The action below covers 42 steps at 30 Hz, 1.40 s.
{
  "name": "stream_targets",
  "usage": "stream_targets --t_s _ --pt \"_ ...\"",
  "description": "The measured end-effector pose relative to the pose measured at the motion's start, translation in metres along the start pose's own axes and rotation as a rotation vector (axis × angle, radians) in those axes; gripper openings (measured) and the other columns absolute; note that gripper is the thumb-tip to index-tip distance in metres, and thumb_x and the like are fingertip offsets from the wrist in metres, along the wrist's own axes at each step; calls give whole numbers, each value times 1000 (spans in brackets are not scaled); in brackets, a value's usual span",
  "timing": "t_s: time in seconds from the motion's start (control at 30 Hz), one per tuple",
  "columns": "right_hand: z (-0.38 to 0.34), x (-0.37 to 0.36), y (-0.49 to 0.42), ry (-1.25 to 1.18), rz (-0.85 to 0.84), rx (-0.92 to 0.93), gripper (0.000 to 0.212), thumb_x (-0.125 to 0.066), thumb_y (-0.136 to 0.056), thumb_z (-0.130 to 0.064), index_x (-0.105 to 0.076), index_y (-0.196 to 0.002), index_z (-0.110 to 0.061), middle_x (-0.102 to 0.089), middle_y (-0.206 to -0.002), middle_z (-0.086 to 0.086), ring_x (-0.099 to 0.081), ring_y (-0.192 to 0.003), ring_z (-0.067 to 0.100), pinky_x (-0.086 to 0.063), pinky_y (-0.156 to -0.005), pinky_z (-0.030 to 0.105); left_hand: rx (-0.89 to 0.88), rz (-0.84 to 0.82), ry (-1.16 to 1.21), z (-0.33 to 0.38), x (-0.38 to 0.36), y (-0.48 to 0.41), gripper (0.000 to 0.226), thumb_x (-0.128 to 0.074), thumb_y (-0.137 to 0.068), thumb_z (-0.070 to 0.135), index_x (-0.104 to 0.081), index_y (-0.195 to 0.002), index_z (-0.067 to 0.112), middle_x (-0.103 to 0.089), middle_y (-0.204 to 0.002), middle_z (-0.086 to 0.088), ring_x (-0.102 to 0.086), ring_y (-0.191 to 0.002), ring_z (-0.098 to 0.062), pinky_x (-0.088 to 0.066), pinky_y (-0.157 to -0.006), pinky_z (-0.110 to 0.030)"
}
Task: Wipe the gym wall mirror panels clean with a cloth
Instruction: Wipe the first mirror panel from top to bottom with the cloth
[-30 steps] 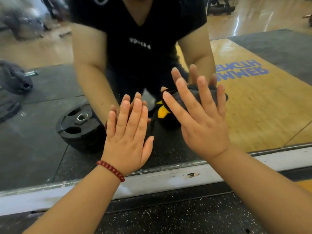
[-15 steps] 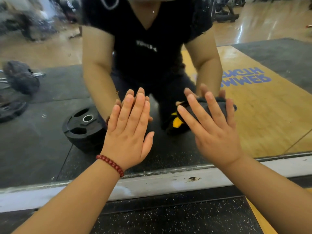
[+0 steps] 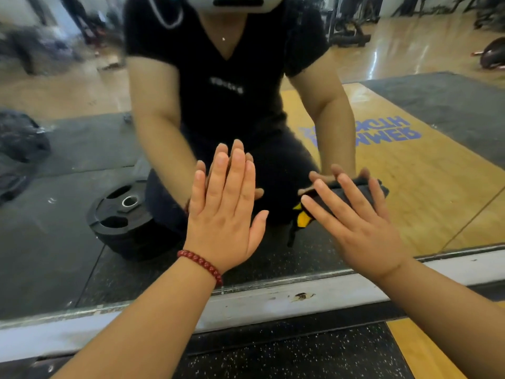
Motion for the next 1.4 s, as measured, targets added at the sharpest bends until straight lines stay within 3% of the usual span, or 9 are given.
stream_targets --t_s 0.2,0.33,0.4,0.57,0.77,0.97,1.13,1.3,1.4 --pt "-16 33 -82 -122 275 -143 49 -35 -102 -14 -41 -150 -23 -30 -157 -1 -25 -147 29 -11 -119 53 11 20 -40 2 -2 -1 76 -25 -101 45 8 -155 3 26 -160 -11 21 -149 -27 12 -121 -45" --pt "-20 0 -15 -10 74 3 64 -45 -94 -9 -31 -155 -23 -25 -162 -3 -8 -153 25 -7 -122 52 7 15 -32 1 -2 0 79 -30 -99 44 8 -155 4 25 -161 -10 20 -149 -27 11 -121 -45" --pt "-14 0 -6 -7 26 -25 66 -45 -93 -7 -29 -156 -23 -24 -163 0 -7 -153 26 -8 -122 53 12 13 -46 1 -2 0 76 -26 -100 45 8 -155 4 25 -161 -11 21 -149 -27 12 -121 -45" --pt "-7 26 -66 -131 255 -193 53 -39 -100 -10 -38 -152 -21 -28 -160 0 -7 -152 23 -13 -120 53 7 -13 -58 1 -3 0 82 -33 -97 43 10 -154 3 27 -160 -11 22 -149 -27 12 -121 -45" --pt "-2 8 -15 -38 84 -75 56 -32 -99 -8 -38 -152 -22 -26 -161 0 -10 -152 27 -9 -121 55 13 -41 12 6 6 -1 83 -35 -94 42 8 -155 5 25 -161 -9 20 -149 -26 13 -121 -45" --pt "-13 27 -68 -74 199 -33 51 -38 -101 -15 -39 -152 -23 -28 -159 -2 -21 -149 27 -10 -120 53 10 -7 43 5 16 -15 75 -29 -99 40 9 -155 6 25 -161 -6 18 -150 -24 11 -121 -44" --pt "12 6 -1 -15 28 5 58 -34 -99 -7 -33 -155 -22 -28 -162 0 -20 -150 29 -14 -120 57 -32 -28 -49 -1 7 -9 85 -38 -92 39 8 -155 5 25 -161 -7 19 -150 -24 11 -122 -42" --pt "-4 36 -74 -109 196 -51 51 -36 -101 -12 -39 -152 -20 -30 -159 -1 -23 -148 28 -13 -118 57 -27 -29 -71 0 7 -11 82 -36 -94 38 6 -154 2 26 -160 -9 21 -149 -26 12 -121 -43" --pt "-2 28 -61 -64 199 9 51 -40 -100 -13 -40 -151 -21 -33 -158 -1 -27 -147 27 -14 -119 56 -36 -61 -57 0 10 -9 82 -37 -93 39 3 -154 2 25 -161 -10 19 -150 -27 11 -122 -44"
Point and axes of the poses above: each hand's wrist, its own y-axis away from the middle knuckle, its own x-axis out of the back of the hand, z = x × y, the point moved 7 cm from there along -y, towards the middle knuckle
